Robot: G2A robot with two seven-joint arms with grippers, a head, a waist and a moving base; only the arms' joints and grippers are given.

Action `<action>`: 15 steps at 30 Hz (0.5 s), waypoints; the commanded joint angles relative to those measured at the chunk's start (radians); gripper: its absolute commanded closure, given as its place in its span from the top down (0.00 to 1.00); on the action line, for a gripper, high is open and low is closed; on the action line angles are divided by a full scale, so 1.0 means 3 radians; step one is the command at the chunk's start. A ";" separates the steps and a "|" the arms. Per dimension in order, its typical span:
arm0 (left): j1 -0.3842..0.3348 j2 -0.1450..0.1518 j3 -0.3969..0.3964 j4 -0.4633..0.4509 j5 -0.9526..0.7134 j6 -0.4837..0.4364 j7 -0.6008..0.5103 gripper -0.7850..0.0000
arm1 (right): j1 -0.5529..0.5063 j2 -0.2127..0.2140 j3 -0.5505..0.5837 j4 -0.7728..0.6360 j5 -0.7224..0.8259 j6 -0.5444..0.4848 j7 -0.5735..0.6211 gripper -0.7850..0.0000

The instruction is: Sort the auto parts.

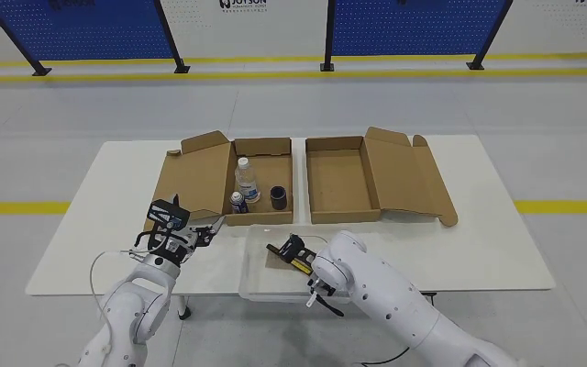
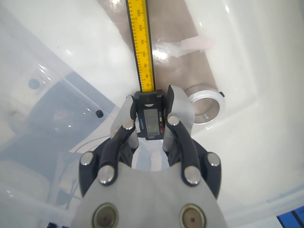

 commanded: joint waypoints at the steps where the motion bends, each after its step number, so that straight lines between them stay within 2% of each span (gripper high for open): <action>1: 0.0000 0.0000 0.0000 0.0000 0.0000 0.0000 0.0000 1.00 | -0.0022 0.0009 0.0042 -0.0082 0.0010 0.0017 0.0003 0.00; 7: 0.0000 0.0000 0.0000 0.0000 0.0000 0.0000 0.0000 1.00 | -0.0144 0.0062 0.0219 -0.0407 0.0016 0.0054 -0.0011 0.00; 15: 0.0000 0.0000 0.0000 0.0000 0.0000 0.0000 0.0000 1.00 | -0.0474 0.0172 0.0624 -0.0944 0.0194 0.0038 -0.0180 0.00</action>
